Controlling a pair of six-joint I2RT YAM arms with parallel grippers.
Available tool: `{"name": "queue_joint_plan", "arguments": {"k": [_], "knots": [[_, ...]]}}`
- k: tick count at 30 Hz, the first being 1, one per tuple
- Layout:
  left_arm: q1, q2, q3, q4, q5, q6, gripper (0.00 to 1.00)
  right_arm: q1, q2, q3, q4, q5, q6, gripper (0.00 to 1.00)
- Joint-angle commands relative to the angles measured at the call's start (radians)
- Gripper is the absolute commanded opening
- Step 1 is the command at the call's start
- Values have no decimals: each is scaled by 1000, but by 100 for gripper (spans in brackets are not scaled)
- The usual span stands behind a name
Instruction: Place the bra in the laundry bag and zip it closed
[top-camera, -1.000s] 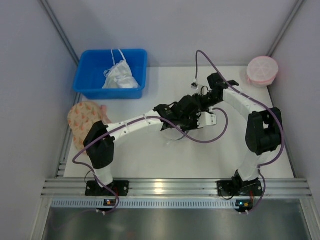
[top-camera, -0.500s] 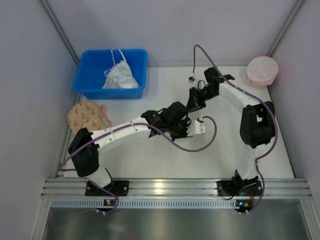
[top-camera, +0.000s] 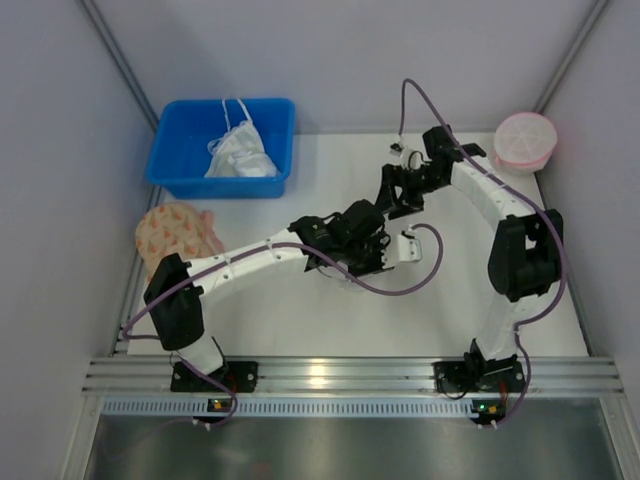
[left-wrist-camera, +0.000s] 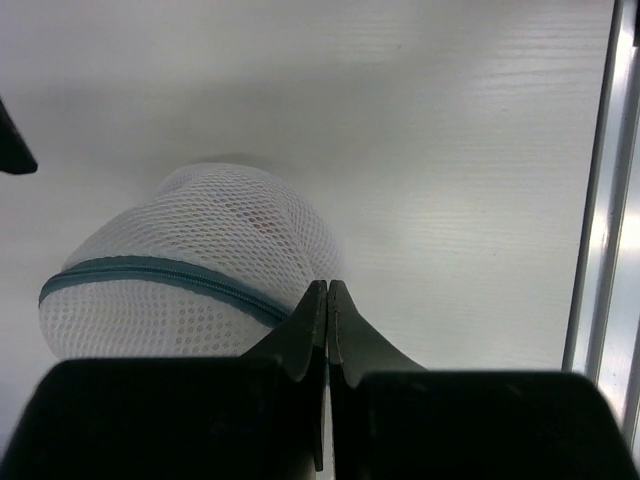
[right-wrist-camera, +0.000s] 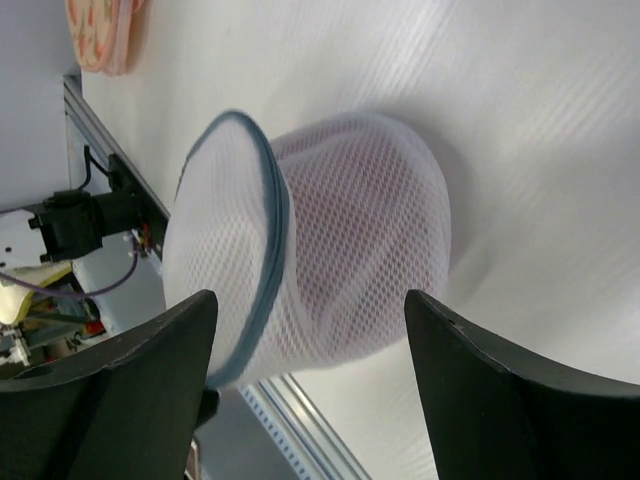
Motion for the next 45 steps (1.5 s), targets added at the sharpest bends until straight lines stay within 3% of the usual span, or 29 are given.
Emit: {"name": "queue_joint_plan", "arguments": {"k": [1, 7, 15, 18, 19, 21, 22, 23, 33, 39, 42, 45], "knots": [[2, 4, 57, 5, -48, -5, 0, -31, -116, -73, -73, -10, -58, 75], [7, 47, 98, 5, -81, 21, 0, -7, -138, -240, -23, -167, -16, 69], [34, 102, 151, 5, -59, 41, 0, 48, -73, -197, -24, -188, -22, 57], [34, 99, 138, 5, -35, 29, 0, 53, -64, -184, -27, -178, -33, 38], [36, 98, 134, 5, -32, 22, 0, 54, -59, -179, -27, -173, -35, 24], [34, 87, 119, 5, -18, 17, 0, 53, -53, -171, -31, -155, -44, 13], [34, 80, 112, 5, -12, 17, 0, 53, -47, -158, -32, -146, -47, 1], [34, 64, 103, 5, -5, 12, 0, 51, -42, -148, -34, -129, -49, 0], [34, -91, -117, 4, 65, -51, 0, -5, 108, 81, -46, -129, -47, 0], [31, -115, -162, 5, 96, -84, 0, -1, 125, 119, -17, -164, 8, 1], [33, -76, -118, 5, 59, -87, 0, -1, 85, 83, -32, -133, -13, 47], [34, -42, -70, 5, 30, -83, 0, -11, 53, 80, -95, -98, -58, 63]]}}
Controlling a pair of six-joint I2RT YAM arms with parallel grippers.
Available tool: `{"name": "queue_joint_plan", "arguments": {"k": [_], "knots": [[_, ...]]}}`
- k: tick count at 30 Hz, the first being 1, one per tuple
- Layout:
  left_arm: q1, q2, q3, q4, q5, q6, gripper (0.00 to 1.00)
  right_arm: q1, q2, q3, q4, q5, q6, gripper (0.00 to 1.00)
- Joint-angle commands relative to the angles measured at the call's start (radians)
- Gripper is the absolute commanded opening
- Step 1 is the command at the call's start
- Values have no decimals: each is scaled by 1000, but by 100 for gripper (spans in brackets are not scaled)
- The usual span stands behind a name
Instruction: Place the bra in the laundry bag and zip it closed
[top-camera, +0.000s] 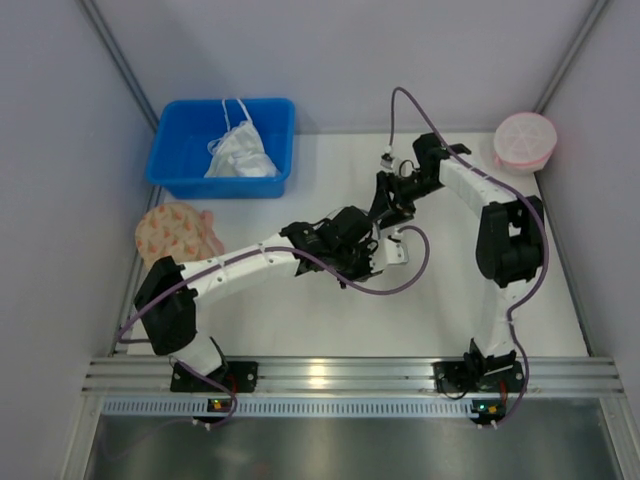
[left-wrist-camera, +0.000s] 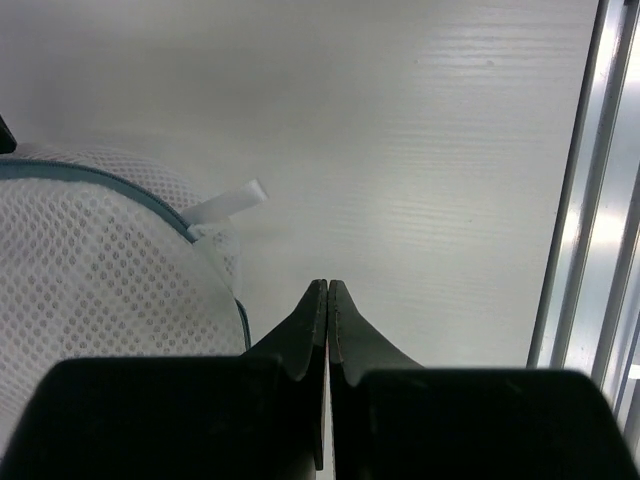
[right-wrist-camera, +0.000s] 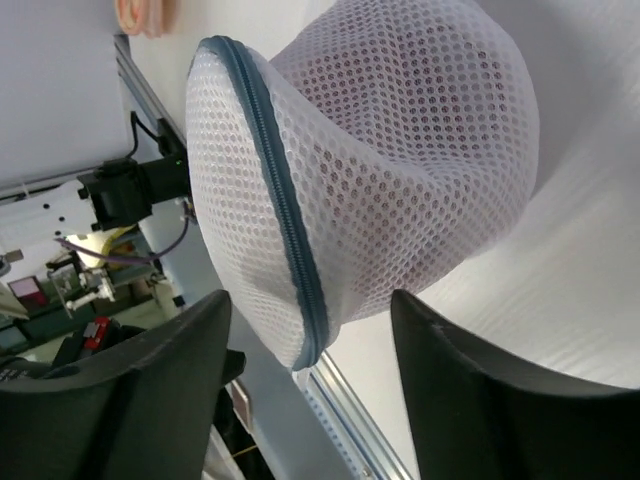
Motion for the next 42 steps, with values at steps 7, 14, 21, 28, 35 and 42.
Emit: {"name": "queue_joint_plan", "arguments": {"k": [7, 14, 21, 28, 35, 42], "knots": [[6, 65, 117, -19, 12, -2, 0, -60, -137, -19, -82, 69, -140, 70], [26, 61, 140, -20, 1, 0, 0, -43, -141, -128, -31, -16, -111, 70], [126, 6, 167, -20, 94, -95, 48, 23, -126, -197, 50, -47, -71, 44], [325, -48, 164, -20, 192, -197, 69, 20, -82, -151, 163, -37, 7, 0], [448, -91, 117, -20, 157, -218, 85, -115, -10, -135, 559, -27, 338, 0], [468, -65, 120, -17, 116, -232, 98, -265, 39, -88, 885, 143, 509, 0]]}}
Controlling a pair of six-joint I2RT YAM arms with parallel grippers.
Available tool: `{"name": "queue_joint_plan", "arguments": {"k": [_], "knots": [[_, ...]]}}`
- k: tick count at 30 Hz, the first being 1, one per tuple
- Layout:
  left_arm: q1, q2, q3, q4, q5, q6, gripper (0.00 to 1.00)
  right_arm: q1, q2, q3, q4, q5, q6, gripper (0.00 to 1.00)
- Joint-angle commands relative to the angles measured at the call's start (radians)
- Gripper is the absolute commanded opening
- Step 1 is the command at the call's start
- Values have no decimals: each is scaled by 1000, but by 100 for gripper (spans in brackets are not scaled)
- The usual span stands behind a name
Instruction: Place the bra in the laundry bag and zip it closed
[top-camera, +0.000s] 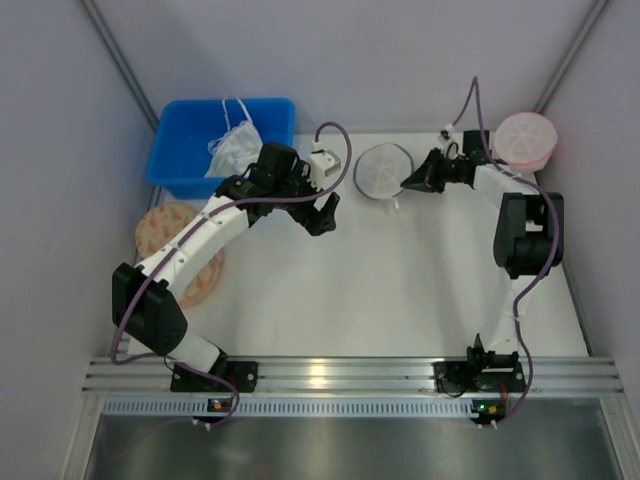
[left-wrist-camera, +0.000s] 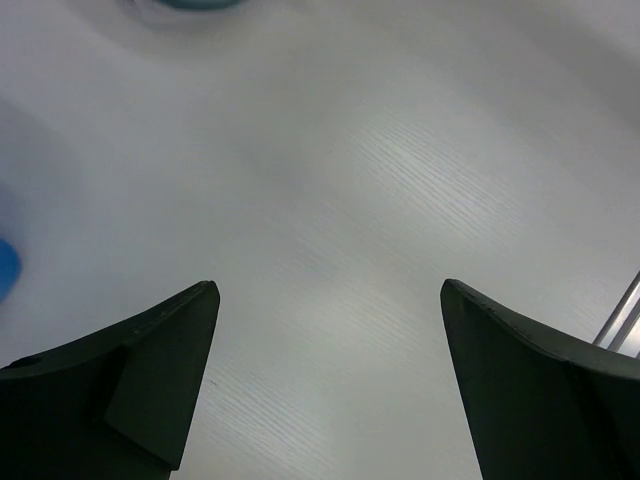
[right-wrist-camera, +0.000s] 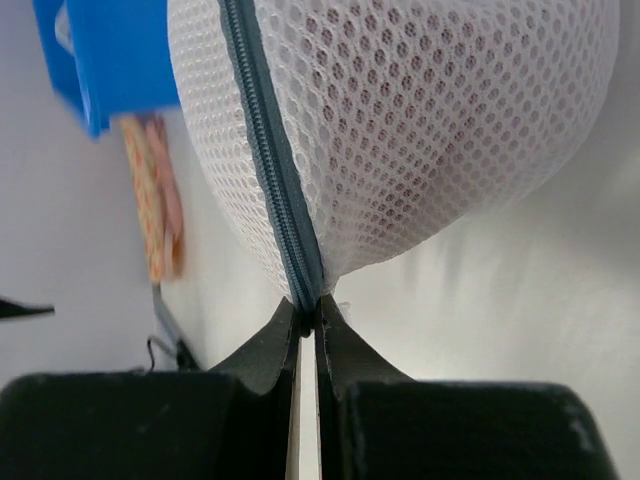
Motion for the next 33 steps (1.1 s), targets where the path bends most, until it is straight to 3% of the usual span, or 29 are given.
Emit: {"name": "queue_joint_plan", "arguments": {"k": [1, 8, 14, 16, 17, 20, 25, 33], "knots": [[9, -5, -1, 11, -22, -20, 98, -93, 18, 87, 258, 151, 131, 0], [18, -15, -10, 11, -80, -20, 98, -201, 98, 128, 465, 262, 227, 0], [27, -22, -30, 9, -86, -26, 98, -219, 107, 139, 525, 378, 265, 0], [32, -31, -29, 9, -95, -20, 98, -224, 97, 141, 510, 398, 260, 20], [33, -34, -27, 9, -102, -22, 98, -224, 90, 147, 501, 397, 254, 41], [46, -35, -18, 8, -108, -57, 98, -224, 44, 127, 479, 369, 247, 66], [95, -22, 23, -41, -51, -134, 98, -233, -102, 73, 400, 311, 179, 84], [151, 6, 36, -126, -24, -229, 98, -281, -327, 20, 12, 239, -136, 95]]}}
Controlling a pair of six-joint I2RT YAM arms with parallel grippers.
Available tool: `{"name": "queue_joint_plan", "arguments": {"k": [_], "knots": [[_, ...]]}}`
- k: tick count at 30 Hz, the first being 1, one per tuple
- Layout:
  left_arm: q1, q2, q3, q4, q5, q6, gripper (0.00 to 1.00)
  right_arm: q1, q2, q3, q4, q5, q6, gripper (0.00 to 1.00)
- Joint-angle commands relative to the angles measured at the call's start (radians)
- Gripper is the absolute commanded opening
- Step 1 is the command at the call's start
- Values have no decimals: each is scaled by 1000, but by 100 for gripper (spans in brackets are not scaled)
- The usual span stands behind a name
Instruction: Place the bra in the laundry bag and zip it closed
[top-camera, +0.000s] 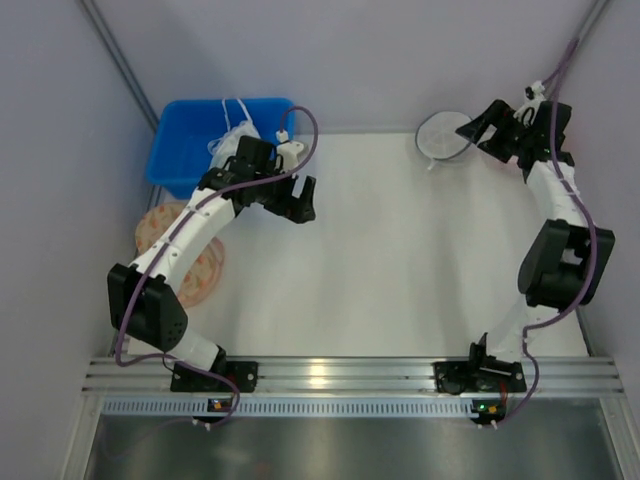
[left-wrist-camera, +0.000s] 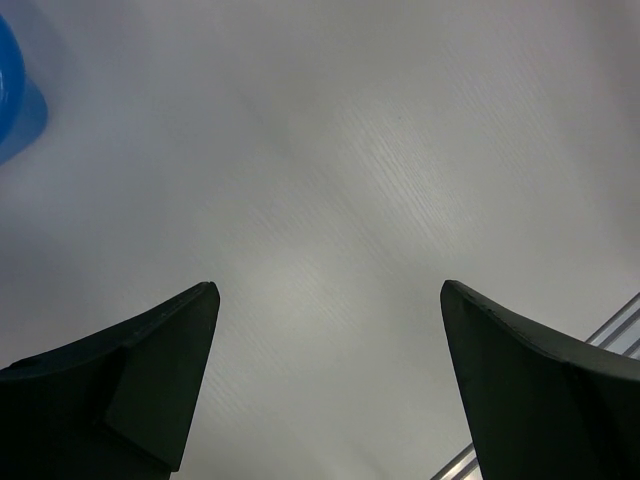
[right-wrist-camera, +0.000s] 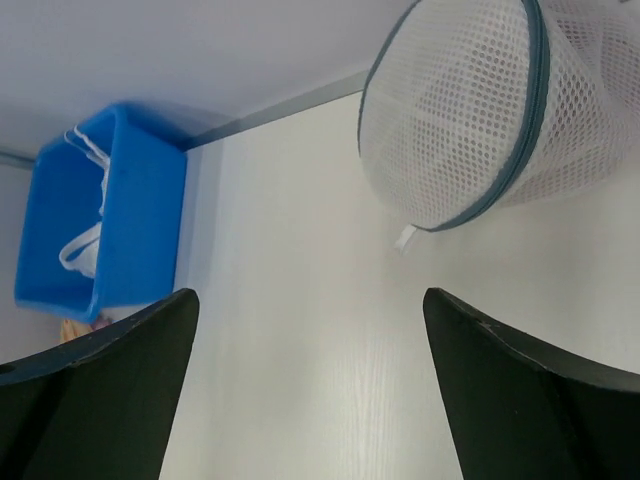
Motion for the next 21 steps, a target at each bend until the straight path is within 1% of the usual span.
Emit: {"name": "queue_joint_plan", "arguments": {"k": [1, 3, 4, 5, 6, 7, 8, 9, 10, 11, 12, 13, 15, 16, 17, 21], "knots": [[25, -3, 11, -40, 64, -72, 98, -28, -157, -32, -219, -83, -218, 95], [45, -17, -14, -38, 87, -82, 98, -25, -208, -81, -323, -112, -309, 98], [50, -21, -23, -40, 81, -85, 98, -19, -269, -101, -358, -137, -346, 98], [51, -24, -32, -38, 75, -85, 98, -13, -301, -139, -395, -139, -387, 99], [53, -29, -41, -38, 67, -80, 98, 9, -335, -160, -427, -128, -468, 99], [53, -32, -60, -38, 47, -77, 98, 23, -405, -208, -485, -125, -496, 99], [54, -35, -69, -38, 46, -68, 98, 38, -441, -235, -507, -125, -544, 100], [53, -44, -78, -40, 47, -59, 98, 73, -475, -266, -529, -125, -588, 99], [53, -49, -99, -38, 67, -50, 98, 96, -536, -323, -553, -101, -610, 99], [53, -55, -109, -38, 73, -49, 98, 130, -564, -352, -561, -75, -627, 100], [53, -73, -120, -37, 73, -49, 98, 200, -609, -381, -560, -23, -640, 99], [53, -84, -127, -35, 64, -25, 98, 251, -628, -436, -555, -2, -642, 99], [53, -118, -153, -34, 38, 0, 98, 349, -651, -473, -543, 31, -645, 99], [51, -130, -158, -37, 15, 6, 98, 371, -663, -489, -540, 50, -653, 99], [51, -160, -172, -35, -23, 26, 98, 385, -668, -489, -543, 59, -659, 100], [53, -237, -201, -34, -56, 63, 98, 388, -650, -440, -628, 105, -725, 99]]}}
